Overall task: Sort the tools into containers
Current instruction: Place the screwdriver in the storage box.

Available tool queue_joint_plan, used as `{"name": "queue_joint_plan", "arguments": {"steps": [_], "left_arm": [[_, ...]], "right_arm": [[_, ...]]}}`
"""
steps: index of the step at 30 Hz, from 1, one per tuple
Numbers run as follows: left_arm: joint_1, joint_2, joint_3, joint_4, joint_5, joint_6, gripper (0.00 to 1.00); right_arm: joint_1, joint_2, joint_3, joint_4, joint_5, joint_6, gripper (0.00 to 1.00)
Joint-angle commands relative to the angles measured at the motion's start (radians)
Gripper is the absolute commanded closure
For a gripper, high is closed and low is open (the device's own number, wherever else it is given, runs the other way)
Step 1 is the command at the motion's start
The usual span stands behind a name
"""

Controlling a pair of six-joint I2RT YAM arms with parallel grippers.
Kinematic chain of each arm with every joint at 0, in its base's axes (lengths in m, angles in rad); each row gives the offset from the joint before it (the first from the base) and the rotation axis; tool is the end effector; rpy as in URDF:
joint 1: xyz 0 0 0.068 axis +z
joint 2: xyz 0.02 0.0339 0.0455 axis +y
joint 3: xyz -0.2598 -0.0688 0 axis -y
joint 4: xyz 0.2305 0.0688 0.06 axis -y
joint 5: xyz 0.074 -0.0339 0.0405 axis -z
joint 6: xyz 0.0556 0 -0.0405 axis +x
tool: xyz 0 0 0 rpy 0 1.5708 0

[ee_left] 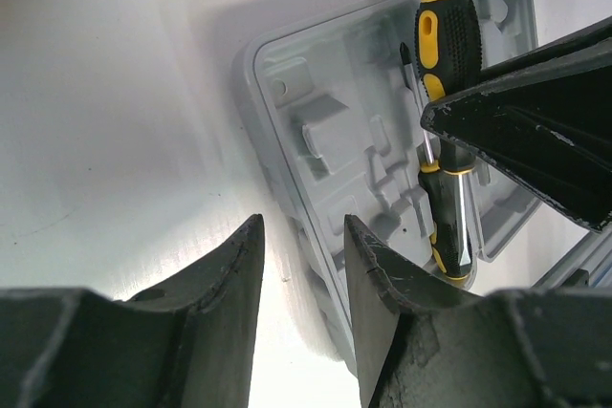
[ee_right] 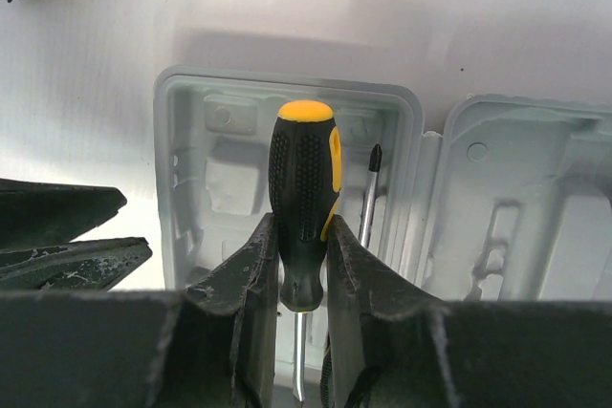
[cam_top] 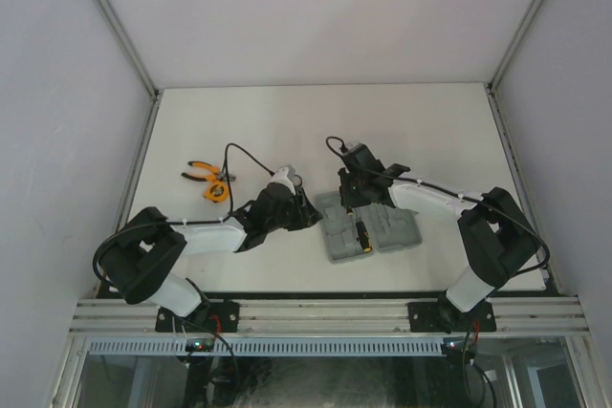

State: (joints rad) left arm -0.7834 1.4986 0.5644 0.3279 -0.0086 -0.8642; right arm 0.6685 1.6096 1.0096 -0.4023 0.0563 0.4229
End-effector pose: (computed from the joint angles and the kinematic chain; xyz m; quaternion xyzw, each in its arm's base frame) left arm 0.2080 -0.2064 0.1491 -0.0378 0.8851 -0.3377 0.3179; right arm 0.2561 0.1983 0.1833 -0.1097 0.9532 0.1224 0.2536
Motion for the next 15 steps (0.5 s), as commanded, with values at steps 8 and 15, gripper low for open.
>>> {"name": "queue_joint_plan", "arguments": {"steps": [8,15], "left_arm": [[-0.002,-0.003,-0.008,0.008,-0.016,-0.006,0.58],[-0.002,-0.01,-0.014,0.009,-0.017,-0.006,0.58]], "right_arm": [[-0.015,0.059,0.023,0.048,-0.027,0.017,1.0],[-0.02,0.094,0.023,0.056,-0.021,0.016,1.0]]}}
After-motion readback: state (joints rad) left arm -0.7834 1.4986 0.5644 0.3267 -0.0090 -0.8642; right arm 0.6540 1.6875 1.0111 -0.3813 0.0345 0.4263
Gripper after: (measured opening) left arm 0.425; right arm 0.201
